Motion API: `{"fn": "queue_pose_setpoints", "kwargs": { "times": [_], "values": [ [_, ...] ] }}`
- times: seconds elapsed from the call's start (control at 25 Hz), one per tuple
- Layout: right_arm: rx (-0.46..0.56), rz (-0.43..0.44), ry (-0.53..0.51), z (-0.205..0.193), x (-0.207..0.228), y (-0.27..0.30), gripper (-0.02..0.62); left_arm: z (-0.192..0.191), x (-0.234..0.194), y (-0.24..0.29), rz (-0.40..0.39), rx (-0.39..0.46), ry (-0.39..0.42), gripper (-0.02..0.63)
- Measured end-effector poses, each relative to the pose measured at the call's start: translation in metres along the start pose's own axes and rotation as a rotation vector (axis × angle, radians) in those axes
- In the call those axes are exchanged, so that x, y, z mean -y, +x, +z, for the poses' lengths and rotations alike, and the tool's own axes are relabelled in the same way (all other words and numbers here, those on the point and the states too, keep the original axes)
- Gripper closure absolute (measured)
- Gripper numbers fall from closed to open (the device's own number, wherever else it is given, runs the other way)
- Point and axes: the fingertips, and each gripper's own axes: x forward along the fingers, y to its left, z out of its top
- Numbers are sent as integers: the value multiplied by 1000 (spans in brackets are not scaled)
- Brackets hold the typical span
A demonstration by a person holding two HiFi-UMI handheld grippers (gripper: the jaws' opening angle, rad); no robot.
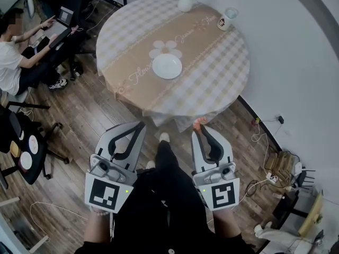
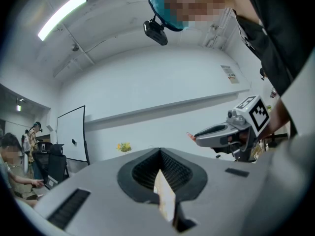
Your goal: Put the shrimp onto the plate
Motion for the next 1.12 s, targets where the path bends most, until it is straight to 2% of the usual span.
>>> {"fn": "queue_pose_setpoints", "kwargs": {
  "times": [0.16,0.52,1.12],
  "values": [
    [-26,15,27,-9,9,10,552,-1,-7,14,9,-5,3,606],
    [-17,43,34,-18,45,48,552,-9,-25,60,29,-20,-2,606],
    [-25,139,56,-34,110,129,552,-18,-75,141,113,-70,-22,606]
  ]
}}
